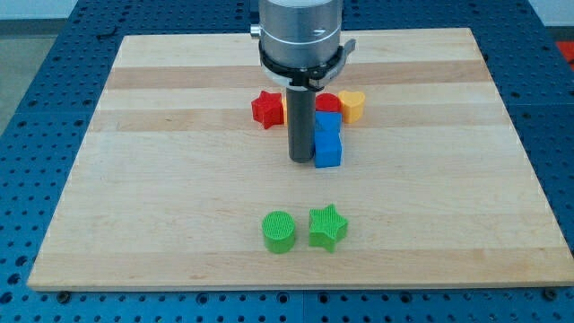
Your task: Point your arm to the green star
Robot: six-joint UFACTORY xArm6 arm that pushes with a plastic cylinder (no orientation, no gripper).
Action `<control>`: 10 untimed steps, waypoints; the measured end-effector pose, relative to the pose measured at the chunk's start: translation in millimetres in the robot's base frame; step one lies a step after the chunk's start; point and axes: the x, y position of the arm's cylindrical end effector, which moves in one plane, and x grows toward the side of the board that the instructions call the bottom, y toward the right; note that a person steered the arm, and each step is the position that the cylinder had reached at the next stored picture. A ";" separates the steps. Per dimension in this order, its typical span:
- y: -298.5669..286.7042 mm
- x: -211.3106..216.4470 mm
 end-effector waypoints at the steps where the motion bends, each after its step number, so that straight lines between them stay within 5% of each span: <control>1: 0.7 -0.3; 3: 1.6 26.1; 8: 122.8 99.7; 10: 128.5 99.2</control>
